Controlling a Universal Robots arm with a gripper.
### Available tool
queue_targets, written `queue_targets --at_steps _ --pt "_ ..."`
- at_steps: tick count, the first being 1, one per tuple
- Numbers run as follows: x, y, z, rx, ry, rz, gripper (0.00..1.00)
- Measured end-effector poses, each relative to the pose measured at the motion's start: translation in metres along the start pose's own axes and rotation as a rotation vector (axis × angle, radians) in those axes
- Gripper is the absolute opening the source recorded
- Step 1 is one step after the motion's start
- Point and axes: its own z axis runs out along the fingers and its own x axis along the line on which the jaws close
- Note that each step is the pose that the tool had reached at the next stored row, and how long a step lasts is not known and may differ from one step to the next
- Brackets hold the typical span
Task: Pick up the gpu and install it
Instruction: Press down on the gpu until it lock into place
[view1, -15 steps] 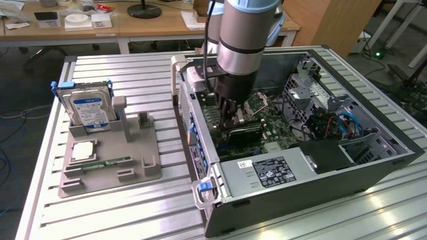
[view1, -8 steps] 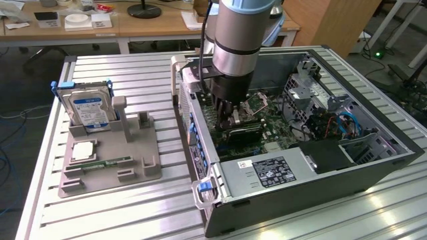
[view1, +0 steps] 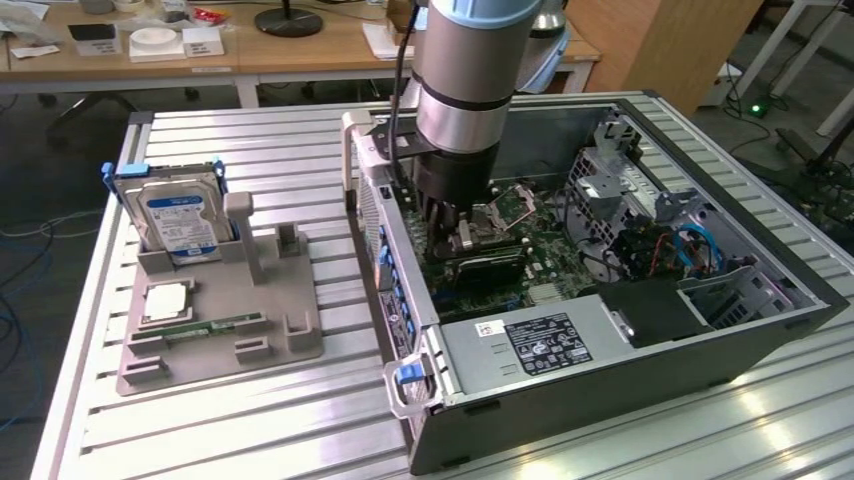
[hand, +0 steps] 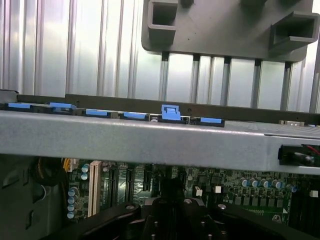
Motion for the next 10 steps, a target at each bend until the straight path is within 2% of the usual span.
queue_targets --at_steps 10 --pt "-0.0001 0.0031 0.0004 -0.0006 0.0001 0.0 0.11"
